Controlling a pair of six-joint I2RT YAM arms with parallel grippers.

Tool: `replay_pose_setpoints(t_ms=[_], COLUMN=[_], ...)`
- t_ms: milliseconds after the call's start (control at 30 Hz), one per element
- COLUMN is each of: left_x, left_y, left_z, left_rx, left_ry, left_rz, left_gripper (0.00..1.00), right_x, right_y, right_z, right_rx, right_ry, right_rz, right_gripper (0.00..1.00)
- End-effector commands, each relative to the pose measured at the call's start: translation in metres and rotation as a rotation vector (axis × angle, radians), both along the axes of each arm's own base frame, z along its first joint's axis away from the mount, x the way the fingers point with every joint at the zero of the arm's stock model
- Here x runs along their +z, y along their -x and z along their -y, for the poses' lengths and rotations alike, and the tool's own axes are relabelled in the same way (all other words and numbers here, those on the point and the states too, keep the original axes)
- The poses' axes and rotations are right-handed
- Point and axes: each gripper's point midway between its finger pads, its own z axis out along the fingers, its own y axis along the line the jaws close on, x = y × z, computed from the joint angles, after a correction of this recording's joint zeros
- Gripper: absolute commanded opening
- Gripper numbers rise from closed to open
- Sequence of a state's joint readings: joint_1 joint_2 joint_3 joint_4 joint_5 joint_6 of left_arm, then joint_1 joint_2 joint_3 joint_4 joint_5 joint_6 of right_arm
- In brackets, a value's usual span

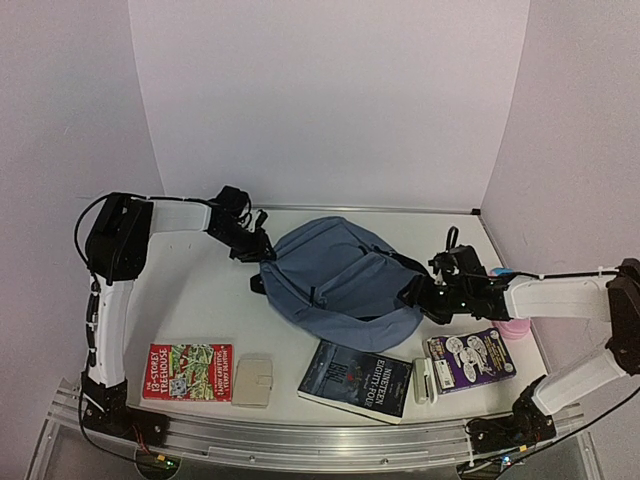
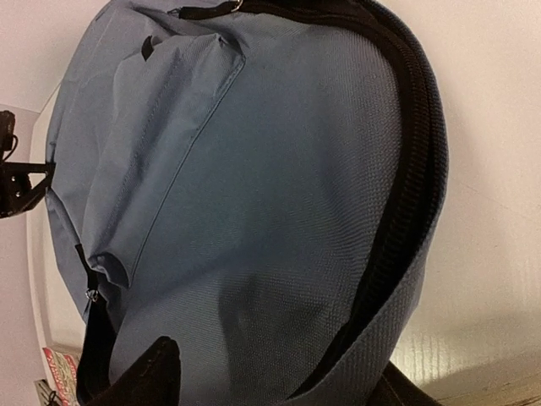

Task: Pack the student bag
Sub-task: Adjust the student bag at the center of the board.

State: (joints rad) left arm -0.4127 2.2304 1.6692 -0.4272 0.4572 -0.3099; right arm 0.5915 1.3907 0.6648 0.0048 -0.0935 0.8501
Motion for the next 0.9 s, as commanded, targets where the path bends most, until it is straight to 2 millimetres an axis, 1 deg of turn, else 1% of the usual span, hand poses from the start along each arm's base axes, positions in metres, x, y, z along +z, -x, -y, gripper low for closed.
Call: replay_pose_setpoints(t_ms=[0, 33, 100, 200, 233, 300, 367, 433, 500, 533, 600, 633, 667, 700, 767, 800, 867], left_x=[0.024, 0.029, 0.036, 0.052, 0.057, 0.071, 0.092, 0.095, 0.100, 0.095, 0.082, 0.080, 0.076, 0.070, 0.076, 0.077, 0.085], left_y=[-0.003, -0.002, 0.001, 0.008, 0.011, 0.025, 0.043, 0.067, 0.089, 0.099, 0.118, 0.124, 0.131, 0.139, 0.150, 0.158, 0.167], left_z=[0.009, 0.008, 0.002, -0.015, -0.022, -0.035, -0.044, -0.048, -0.052, -0.056, -0.064, -0.068, -0.073, -0.078, -0.082, -0.083, -0.084], left_rx=[0.001, 0.005, 0.014, 0.050, 0.068, 0.095, 0.106, 0.089, 0.081, 0.093, 0.125, 0.145, 0.170, 0.197, 0.193, 0.182, 0.171], left_ry=[0.065, 0.073, 0.088, 0.113, 0.111, 0.103, 0.109, 0.124, 0.139, 0.132, 0.121, 0.117, 0.112, 0.107, 0.119, 0.117, 0.118], left_rz=[0.051, 0.063, 0.064, 0.054, 0.054, 0.067, 0.093, 0.067, 0.036, 0.002, -0.062, -0.071, -0.080, -0.091, -0.061, -0.055, -0.031], left_gripper=[0.04, 0.01, 0.00, 0.00, 0.00, 0.00, 0.00, 0.00, 0.01, 0.03, 0.10, 0.20, 0.32, 0.43, 0.61, 0.66, 0.70], right_x=[0.017, 0.020, 0.030, 0.048, 0.052, 0.060, 0.062, 0.065, 0.063, 0.059, 0.058, 0.053, 0.049, 0.045, 0.037, 0.034, 0.029], right_y=[-0.014, -0.016, -0.022, -0.033, -0.036, -0.043, -0.051, -0.060, -0.069, -0.072, -0.080, -0.083, -0.084, -0.085, -0.082, -0.080, -0.076], right_z=[-0.019, -0.020, -0.023, -0.027, -0.028, -0.030, -0.035, -0.044, -0.052, -0.055, -0.061, -0.062, -0.064, -0.065, -0.067, -0.068, -0.067], right_rx=[0.016, 0.015, 0.020, 0.035, 0.042, 0.062, 0.093, 0.129, 0.158, 0.169, 0.177, 0.180, 0.182, 0.184, 0.190, 0.192, 0.186], right_ry=[-0.108, -0.108, -0.108, -0.092, -0.081, -0.049, -0.007, 0.019, 0.037, 0.046, 0.055, 0.064, 0.067, 0.069, 0.058, 0.048, 0.042], right_rz=[0.057, 0.067, 0.095, 0.143, 0.154, 0.177, 0.186, 0.191, 0.182, 0.172, 0.173, 0.165, 0.155, 0.146, 0.122, 0.107, 0.089], right_gripper=[0.29, 0.21, 0.10, 0.01, 0.00, 0.00, 0.00, 0.02, 0.04, 0.05, 0.10, 0.17, 0.30, 0.45, 0.62, 0.63, 0.64])
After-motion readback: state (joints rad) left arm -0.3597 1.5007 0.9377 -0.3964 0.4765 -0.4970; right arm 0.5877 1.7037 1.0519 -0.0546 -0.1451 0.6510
